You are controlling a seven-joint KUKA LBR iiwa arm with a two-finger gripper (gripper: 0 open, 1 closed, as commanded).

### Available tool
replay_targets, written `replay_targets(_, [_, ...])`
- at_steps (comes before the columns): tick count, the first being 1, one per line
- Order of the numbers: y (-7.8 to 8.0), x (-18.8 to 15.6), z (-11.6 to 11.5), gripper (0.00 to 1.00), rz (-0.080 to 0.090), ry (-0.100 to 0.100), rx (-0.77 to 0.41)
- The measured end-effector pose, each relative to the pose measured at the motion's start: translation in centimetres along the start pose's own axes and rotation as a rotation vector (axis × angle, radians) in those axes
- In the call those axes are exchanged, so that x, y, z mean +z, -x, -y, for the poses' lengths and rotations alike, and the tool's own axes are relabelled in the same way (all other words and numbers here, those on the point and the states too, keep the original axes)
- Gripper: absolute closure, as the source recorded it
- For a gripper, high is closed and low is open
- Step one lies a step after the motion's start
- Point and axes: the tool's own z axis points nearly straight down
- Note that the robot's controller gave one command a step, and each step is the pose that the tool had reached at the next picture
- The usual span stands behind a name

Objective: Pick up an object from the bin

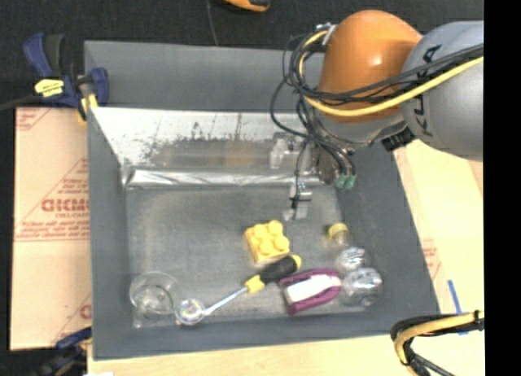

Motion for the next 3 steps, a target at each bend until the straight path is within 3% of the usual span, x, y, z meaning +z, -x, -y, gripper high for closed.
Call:
replay_targets(1, [0.1,-0.5,0.0,0.00,0.009,0.000,0.000])
replay_targets(2, [-0.9,5.5,1.0,0.00,0.011,0.002,0.135])
replay_targets(3, [-3.0,7.4,3.1,0.00,0.017,0.000,-0.017])
